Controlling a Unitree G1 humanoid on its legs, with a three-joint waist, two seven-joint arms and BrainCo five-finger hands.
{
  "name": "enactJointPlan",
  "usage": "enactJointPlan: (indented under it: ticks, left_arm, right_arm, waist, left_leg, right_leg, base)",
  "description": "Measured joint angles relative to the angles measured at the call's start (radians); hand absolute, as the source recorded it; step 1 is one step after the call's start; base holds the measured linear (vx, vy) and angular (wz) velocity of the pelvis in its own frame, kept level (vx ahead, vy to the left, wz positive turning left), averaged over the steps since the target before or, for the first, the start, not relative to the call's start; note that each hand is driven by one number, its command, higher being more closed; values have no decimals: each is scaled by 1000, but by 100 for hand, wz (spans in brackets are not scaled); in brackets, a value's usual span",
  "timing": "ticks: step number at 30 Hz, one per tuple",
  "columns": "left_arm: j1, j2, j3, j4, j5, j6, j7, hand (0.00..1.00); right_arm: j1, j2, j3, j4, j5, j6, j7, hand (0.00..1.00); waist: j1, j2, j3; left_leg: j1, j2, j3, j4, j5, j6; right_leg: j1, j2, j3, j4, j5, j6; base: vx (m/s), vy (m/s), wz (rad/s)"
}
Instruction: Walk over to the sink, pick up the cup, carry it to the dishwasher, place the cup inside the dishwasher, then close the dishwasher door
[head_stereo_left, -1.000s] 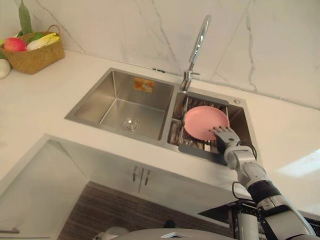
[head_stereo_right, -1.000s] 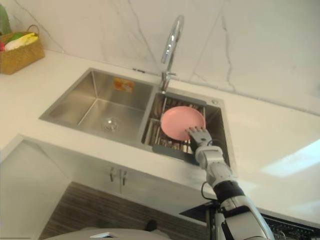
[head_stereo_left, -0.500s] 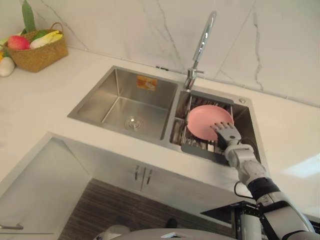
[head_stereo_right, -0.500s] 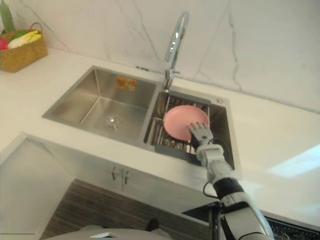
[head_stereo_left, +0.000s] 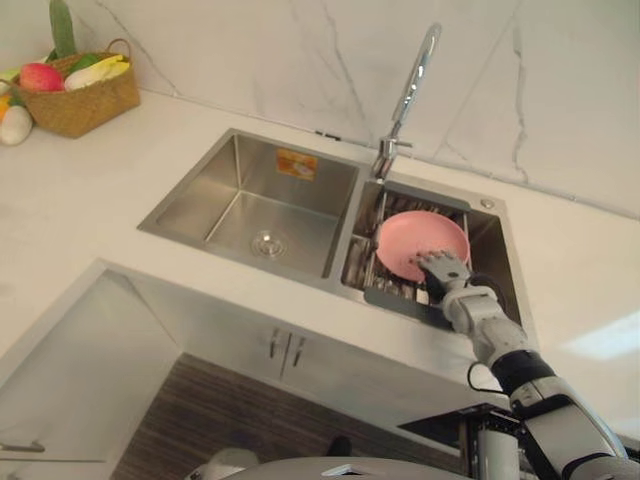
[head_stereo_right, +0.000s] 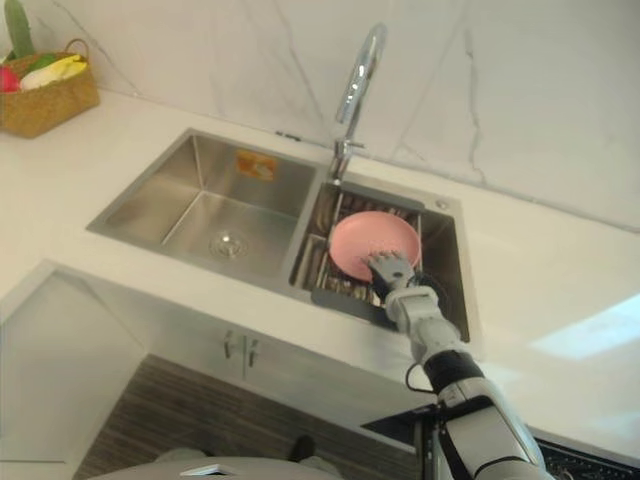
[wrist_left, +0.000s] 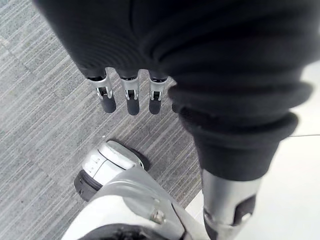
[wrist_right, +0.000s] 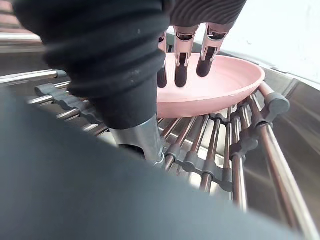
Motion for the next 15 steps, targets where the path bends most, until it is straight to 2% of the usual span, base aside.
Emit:
enactJointPlan:
  ticks: [5,15]
  left_arm:
    - [0,-1,1,0,16,16,54,0]
    - [0,-2,1,-2,16,17,54,0]
  right_arm:
    - [-36,-6,41,34,12,-5,32,100]
    - [-36,-23,46,62,9,-21,38,100]
  waist:
    - [9,-4,2]
    - [10,-7,11]
  left_leg:
    - [3,-3,-7,0,1,1]
    - [4,-5,-2,0,1,1]
  right_leg:
    - [10,-5,-5,-1,-1,2]
    - [12,-8,-6,0,-2,2]
  base:
    - [-4,22,6]
    - [4,23,1]
